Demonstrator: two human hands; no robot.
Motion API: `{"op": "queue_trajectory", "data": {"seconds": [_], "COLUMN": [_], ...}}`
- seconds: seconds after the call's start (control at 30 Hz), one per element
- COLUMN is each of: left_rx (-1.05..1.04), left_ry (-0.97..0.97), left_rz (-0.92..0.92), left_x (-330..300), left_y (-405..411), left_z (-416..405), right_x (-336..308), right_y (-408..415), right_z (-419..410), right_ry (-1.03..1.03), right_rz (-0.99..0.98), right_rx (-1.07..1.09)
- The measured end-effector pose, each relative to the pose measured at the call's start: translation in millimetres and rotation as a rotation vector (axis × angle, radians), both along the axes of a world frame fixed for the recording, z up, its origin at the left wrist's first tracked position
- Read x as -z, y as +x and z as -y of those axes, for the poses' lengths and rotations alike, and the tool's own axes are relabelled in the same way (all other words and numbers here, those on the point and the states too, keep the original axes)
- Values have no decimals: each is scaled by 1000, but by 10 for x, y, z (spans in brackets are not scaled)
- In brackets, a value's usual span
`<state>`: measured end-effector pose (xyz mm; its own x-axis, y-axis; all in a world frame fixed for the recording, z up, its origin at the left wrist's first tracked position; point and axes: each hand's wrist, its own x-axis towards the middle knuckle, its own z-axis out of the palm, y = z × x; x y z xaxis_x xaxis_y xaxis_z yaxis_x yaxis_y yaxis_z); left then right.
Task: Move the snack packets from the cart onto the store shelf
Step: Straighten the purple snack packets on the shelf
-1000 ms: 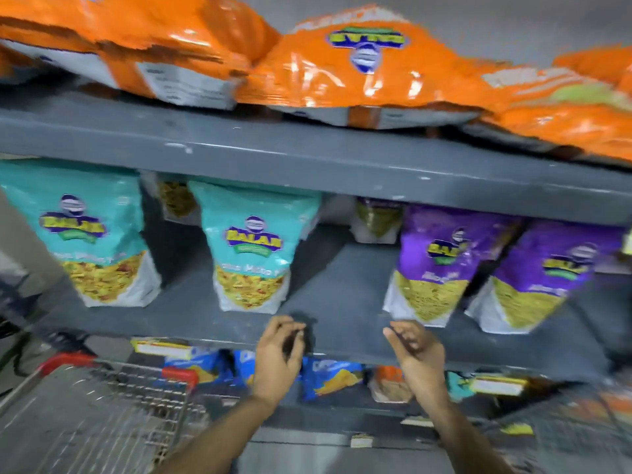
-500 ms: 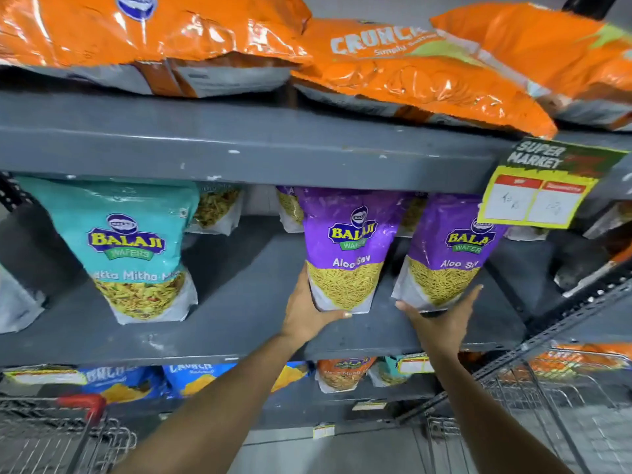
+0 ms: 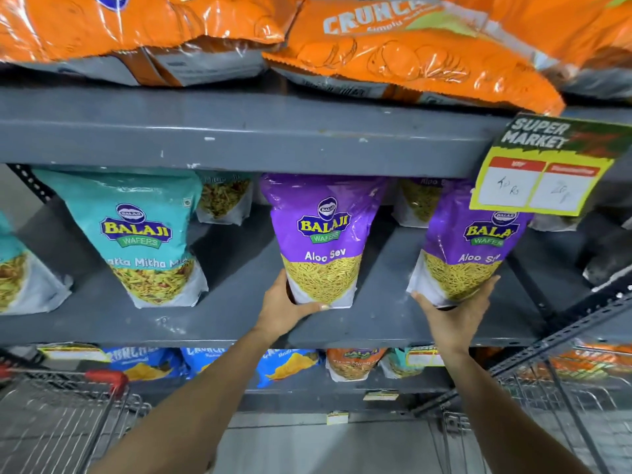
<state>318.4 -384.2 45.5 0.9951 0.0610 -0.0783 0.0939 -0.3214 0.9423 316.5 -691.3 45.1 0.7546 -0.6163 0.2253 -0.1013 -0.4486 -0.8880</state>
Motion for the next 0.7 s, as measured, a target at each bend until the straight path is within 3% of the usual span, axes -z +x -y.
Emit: {"op": "queue_trajectory", "data": {"seconds": [0.7], "left_rx": [40], "left_ry": [-64], "left_rz": [-62], "left_x": [4], "left_y": [-63], "left_z": [-155], "right_x": [-39], "right_y": [-7], "right_z": [-27], "right_ry": [1], "right_rz": [-17], "right_rx": [11]}}
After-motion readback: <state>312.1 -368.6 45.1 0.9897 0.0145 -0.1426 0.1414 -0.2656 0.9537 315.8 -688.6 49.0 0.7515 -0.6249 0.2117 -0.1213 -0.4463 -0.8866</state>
